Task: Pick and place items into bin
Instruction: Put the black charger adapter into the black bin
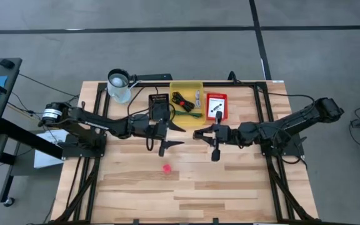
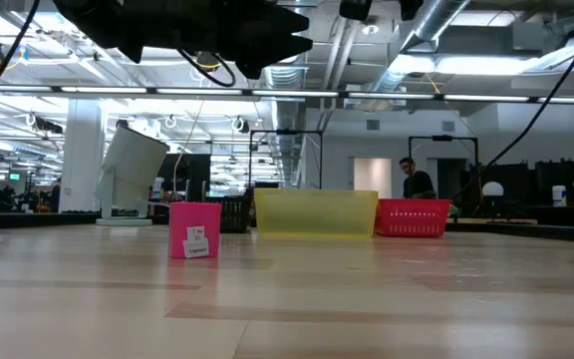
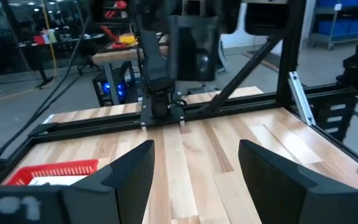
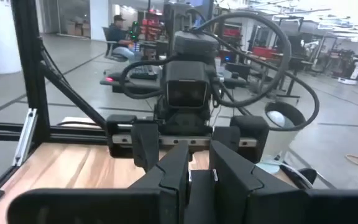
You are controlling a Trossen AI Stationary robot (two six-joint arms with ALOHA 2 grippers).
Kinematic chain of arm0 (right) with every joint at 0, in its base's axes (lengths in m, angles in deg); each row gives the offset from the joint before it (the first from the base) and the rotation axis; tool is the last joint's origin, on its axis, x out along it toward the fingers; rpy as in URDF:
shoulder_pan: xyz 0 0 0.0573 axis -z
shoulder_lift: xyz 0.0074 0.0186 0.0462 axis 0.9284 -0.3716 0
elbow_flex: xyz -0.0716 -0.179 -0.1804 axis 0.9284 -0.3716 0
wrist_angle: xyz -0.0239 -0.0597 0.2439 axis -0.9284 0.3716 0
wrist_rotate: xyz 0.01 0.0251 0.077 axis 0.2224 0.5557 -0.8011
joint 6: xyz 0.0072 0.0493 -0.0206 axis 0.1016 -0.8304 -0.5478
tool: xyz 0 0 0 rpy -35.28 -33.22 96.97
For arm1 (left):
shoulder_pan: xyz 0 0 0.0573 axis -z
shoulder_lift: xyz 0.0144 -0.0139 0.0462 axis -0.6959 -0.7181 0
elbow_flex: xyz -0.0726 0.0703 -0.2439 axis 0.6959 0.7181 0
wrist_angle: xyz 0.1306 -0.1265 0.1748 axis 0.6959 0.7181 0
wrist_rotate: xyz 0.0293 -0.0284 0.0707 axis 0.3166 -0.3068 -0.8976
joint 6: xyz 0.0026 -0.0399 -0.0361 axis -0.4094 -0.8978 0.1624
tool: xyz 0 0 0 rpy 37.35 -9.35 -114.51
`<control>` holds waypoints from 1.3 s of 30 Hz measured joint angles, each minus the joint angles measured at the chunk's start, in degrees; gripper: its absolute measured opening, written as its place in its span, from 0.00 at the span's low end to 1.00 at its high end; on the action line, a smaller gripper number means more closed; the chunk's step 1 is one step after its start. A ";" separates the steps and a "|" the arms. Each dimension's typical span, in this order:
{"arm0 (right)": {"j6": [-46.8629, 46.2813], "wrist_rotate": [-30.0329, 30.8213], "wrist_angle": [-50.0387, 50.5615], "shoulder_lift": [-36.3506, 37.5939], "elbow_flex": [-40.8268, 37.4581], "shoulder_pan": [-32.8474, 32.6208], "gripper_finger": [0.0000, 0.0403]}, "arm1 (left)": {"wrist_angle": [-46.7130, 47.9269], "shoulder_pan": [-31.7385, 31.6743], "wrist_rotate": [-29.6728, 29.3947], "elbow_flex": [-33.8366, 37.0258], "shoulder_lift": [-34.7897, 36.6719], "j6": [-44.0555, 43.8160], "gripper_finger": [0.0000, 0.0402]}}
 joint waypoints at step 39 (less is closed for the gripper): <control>0.07 -2.49 -1.22 0.00 0.00 1.05 0.14 | -4.47 0.11 1.13 -7.67 -7.25 -4.44 0.56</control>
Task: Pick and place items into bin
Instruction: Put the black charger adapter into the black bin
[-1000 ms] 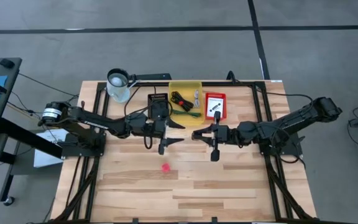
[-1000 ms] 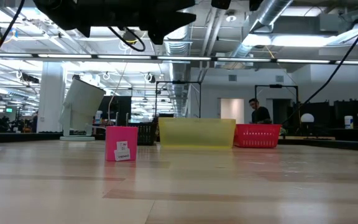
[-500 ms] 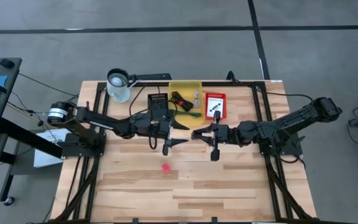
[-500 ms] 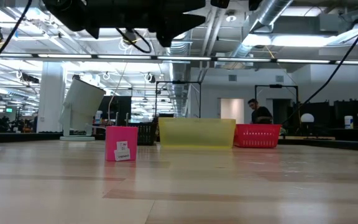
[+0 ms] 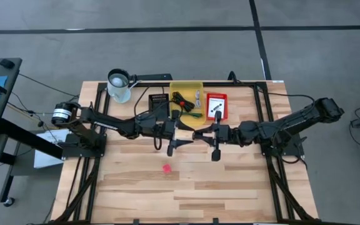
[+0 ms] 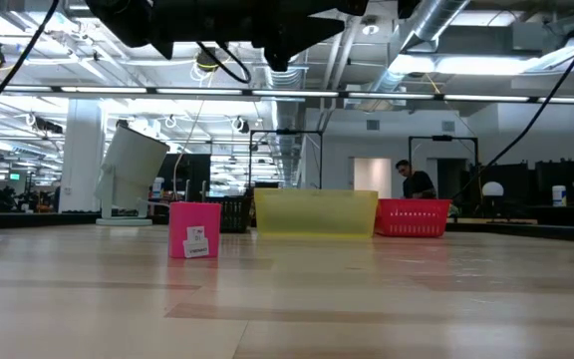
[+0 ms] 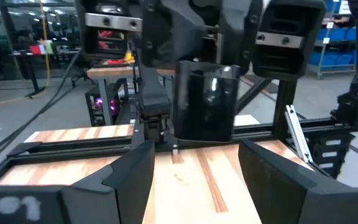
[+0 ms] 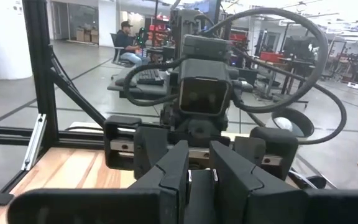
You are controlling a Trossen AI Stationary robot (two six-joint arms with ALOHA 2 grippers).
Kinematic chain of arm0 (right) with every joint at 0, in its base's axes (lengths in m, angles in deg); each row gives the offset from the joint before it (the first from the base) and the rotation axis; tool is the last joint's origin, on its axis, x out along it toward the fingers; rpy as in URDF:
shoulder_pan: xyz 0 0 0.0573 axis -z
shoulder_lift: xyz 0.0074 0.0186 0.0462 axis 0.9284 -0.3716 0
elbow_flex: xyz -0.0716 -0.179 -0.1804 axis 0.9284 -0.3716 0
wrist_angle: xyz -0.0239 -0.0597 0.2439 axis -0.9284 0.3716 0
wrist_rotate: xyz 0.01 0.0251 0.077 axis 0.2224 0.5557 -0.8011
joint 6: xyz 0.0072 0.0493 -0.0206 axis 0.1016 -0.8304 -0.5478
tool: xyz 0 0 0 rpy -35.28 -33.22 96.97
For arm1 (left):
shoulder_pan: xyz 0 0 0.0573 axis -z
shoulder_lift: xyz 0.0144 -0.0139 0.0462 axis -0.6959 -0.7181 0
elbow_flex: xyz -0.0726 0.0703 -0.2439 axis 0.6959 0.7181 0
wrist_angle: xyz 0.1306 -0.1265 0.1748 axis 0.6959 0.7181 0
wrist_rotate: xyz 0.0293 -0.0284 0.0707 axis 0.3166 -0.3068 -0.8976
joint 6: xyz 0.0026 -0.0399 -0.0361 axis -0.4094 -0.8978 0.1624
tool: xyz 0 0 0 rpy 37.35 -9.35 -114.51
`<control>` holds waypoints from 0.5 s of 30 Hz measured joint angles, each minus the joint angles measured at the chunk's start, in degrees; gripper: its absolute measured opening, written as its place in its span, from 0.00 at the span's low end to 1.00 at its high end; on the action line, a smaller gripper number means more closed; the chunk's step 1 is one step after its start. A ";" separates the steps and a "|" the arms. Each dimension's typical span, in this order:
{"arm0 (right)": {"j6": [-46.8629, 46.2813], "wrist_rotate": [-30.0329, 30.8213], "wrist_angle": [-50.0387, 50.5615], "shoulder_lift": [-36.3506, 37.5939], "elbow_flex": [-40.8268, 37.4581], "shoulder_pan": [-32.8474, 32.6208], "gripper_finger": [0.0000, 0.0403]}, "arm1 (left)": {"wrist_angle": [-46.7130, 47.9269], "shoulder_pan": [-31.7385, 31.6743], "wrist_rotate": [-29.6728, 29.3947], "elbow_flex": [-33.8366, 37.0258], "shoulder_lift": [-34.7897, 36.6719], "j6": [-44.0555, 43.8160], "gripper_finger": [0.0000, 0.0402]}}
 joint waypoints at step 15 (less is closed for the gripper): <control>0.00 -0.22 -0.50 0.00 0.00 0.61 0.14 | 0.32 0.00 0.38 -2.95 -0.08 1.80 0.56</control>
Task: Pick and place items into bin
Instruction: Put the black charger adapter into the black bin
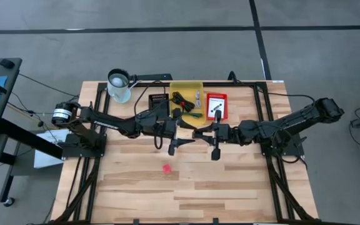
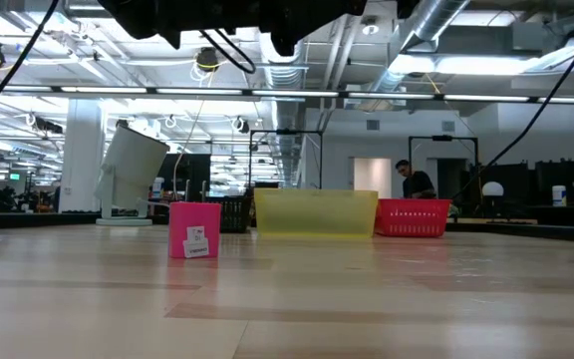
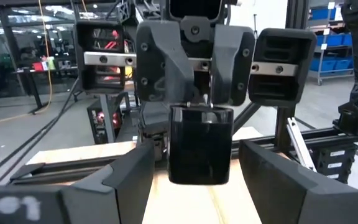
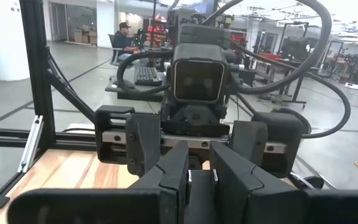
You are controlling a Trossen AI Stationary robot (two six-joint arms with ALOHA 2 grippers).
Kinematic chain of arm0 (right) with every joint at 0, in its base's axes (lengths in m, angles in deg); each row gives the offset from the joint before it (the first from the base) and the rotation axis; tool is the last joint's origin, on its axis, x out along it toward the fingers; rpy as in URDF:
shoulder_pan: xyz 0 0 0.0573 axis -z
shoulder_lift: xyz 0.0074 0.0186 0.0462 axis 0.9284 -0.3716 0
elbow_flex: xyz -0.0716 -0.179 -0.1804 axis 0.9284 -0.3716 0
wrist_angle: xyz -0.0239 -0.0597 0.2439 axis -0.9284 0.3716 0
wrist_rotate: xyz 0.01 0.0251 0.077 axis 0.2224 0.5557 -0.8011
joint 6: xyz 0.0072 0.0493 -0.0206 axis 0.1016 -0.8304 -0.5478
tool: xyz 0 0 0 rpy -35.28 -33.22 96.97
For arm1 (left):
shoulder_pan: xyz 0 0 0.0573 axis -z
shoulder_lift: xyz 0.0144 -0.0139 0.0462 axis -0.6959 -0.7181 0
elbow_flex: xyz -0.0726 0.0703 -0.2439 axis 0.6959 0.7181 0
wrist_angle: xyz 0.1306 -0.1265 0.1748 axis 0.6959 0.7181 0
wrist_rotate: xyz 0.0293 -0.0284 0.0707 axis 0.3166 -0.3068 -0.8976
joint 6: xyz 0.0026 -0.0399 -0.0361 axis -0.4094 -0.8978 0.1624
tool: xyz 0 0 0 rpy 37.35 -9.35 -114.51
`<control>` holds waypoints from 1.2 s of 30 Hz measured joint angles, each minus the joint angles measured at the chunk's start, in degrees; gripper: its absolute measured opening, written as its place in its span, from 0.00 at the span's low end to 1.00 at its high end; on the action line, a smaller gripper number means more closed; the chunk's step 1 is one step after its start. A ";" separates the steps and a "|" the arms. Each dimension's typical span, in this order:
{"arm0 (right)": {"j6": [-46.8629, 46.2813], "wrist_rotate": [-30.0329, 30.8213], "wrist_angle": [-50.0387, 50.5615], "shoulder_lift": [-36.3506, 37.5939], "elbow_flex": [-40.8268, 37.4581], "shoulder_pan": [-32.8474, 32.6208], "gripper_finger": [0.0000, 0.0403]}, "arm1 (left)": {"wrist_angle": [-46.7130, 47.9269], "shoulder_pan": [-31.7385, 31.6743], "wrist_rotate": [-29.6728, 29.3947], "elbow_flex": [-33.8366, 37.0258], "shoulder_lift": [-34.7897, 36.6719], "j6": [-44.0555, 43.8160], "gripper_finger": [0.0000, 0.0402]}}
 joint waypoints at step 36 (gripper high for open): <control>0.50 -5.80 -2.11 0.00 0.00 2.34 0.14 | -1.61 -0.02 0.81 -0.66 0.02 2.14 0.54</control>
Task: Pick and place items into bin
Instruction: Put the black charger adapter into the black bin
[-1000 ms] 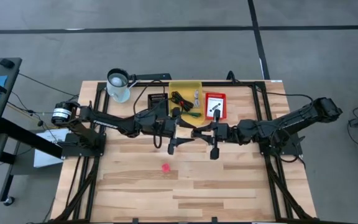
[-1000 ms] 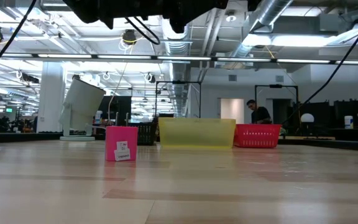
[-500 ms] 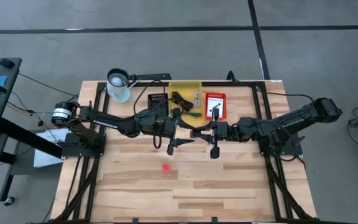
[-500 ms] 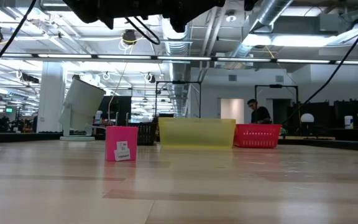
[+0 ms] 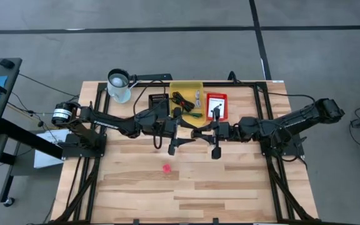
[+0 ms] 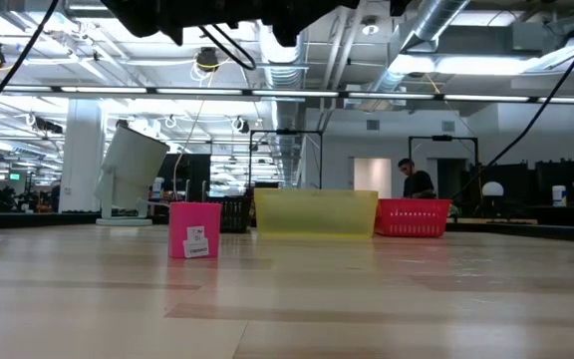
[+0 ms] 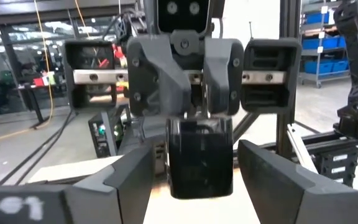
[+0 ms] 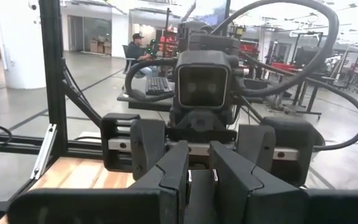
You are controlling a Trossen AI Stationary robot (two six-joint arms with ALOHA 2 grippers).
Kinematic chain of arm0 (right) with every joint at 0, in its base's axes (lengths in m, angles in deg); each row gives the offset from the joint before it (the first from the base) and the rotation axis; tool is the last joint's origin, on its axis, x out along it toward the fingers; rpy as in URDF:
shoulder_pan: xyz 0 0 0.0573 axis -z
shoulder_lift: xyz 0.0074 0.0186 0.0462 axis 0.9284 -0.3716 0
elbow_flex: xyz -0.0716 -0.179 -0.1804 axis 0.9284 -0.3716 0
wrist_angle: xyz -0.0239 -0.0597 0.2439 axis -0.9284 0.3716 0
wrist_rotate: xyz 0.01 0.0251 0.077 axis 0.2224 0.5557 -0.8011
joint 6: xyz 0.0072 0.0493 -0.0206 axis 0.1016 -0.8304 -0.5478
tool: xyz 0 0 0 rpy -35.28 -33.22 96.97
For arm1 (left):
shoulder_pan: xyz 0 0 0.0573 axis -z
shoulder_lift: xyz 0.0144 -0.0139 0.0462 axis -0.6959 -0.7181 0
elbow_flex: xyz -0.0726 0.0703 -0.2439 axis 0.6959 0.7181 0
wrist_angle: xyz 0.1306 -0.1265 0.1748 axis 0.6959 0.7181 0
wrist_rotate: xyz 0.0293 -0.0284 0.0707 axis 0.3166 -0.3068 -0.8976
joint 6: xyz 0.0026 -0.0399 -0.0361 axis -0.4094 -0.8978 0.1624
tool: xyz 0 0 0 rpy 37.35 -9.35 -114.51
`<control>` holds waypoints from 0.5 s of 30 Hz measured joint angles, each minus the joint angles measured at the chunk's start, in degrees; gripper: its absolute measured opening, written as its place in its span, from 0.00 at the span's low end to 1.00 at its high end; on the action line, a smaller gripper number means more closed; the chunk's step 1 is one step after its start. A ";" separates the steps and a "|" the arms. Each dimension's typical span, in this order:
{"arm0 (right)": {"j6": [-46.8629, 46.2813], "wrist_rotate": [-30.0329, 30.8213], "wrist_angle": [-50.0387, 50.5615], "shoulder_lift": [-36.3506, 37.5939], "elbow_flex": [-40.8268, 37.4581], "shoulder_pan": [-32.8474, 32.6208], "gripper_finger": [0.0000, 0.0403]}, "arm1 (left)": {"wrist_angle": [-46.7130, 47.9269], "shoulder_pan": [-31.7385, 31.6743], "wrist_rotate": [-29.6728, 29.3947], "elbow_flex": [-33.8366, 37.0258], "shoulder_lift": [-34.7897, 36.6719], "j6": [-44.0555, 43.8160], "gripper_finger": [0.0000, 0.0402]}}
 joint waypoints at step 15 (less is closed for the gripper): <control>0.15 -0.17 -1.02 0.00 0.00 0.00 0.14 | -0.07 0.00 0.00 0.00 0.02 -0.04 0.43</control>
